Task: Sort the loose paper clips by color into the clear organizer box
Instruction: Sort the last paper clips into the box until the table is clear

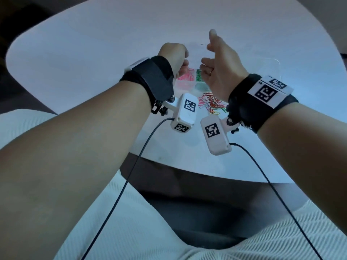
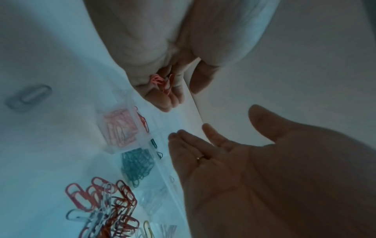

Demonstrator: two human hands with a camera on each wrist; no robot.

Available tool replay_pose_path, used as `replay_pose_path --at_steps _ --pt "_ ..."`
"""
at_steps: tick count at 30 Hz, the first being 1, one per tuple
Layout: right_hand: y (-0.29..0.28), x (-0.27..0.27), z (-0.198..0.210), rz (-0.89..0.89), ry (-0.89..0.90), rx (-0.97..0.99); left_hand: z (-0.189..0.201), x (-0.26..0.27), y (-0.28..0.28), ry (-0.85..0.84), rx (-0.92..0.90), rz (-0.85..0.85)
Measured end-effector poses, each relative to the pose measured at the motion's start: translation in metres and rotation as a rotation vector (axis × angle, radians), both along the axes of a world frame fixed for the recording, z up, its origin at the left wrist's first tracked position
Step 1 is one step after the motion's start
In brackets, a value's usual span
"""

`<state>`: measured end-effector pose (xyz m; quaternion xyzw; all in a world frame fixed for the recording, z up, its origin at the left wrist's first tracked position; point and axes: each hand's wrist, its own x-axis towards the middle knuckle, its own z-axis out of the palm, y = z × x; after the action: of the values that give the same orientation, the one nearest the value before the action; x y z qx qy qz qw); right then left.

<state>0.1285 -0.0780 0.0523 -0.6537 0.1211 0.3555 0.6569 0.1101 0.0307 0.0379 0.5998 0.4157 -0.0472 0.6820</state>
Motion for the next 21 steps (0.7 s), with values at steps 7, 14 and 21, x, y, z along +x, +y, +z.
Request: replay_pose_path --at_steps 7,14,21 --pt "-0.041 -0.007 -0.001 -0.001 -0.096 0.048 -0.001 0.009 -0.004 0.073 0.044 -0.151" --pt "-0.08 -0.013 0.001 0.049 -0.2 -0.072 0.014 -0.013 0.001 -0.113 0.153 -0.28" --pt "-0.125 -0.045 -0.013 0.419 -0.219 -0.405 0.016 -0.066 0.031 0.021 0.678 -0.572"
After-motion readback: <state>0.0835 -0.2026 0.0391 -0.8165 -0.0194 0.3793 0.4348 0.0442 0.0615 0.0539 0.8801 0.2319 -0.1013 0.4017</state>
